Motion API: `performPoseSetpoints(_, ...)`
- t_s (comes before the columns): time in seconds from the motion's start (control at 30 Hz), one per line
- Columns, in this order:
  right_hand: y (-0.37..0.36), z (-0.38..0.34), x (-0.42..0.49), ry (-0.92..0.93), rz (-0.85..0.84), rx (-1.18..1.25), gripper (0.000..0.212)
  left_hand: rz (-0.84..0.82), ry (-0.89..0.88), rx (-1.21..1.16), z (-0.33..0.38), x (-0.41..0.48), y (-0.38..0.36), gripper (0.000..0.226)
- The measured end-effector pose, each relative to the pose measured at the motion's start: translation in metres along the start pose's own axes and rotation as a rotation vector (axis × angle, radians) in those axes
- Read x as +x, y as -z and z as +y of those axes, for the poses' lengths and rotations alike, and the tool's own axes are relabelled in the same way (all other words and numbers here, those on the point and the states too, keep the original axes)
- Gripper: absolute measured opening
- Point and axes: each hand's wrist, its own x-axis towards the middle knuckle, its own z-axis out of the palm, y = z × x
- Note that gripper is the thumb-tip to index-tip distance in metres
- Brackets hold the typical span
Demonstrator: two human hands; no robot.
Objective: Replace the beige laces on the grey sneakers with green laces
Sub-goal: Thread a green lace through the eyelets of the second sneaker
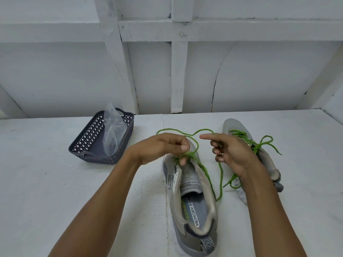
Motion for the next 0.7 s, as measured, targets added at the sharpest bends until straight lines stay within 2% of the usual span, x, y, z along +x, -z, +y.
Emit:
performPoseSetpoints(0.1, -0.002, 0.002, 0.002, -0.008, 0.004, -0.004, 0.024, 0.054, -0.068, -0.258, 0.0, -0.006, 0.005, 0.024)
performPoseSetpoints(0.2, -0.003, 0.004, 0.002, 0.0, -0.01, 0.015, 0.024, 0.139, -0.233, -0.54, 0.005, -0.009, 0.019, 0.041)
performPoseSetpoints(0.27, -0.004, 0.004, 0.0, 0.004, -0.051, 0.023, 0.026, 0.229, -0.338, -0.678, 0.009, -0.013, 0.031, 0.041)
performPoseSetpoints(0.43, -0.005, 0.005, -0.002, 0.025, -0.087, 0.069, 0.02, 0.469, -0.415, -0.727, 0.009, -0.028, 0.055, 0.036)
performPoseSetpoints(0.57, -0.005, 0.003, -0.005, 0.009, -0.098, 0.078, 0.014, 0.845, -0.376, -0.815, 0.007, -0.034, 0.064, 0.028)
performPoseSetpoints(0.63, -0.005, 0.003, -0.006, -0.005, -0.09, 0.08, 0.011, 1.113, -0.228, -0.674, -0.002, -0.033, 0.07, 0.02)
performPoseSetpoints(0.7, -0.006, 0.003, -0.007, -0.013, -0.065, 0.091, 0.007, 1.303, 0.032, -0.138, -0.014, -0.03, 0.074, 0.007)
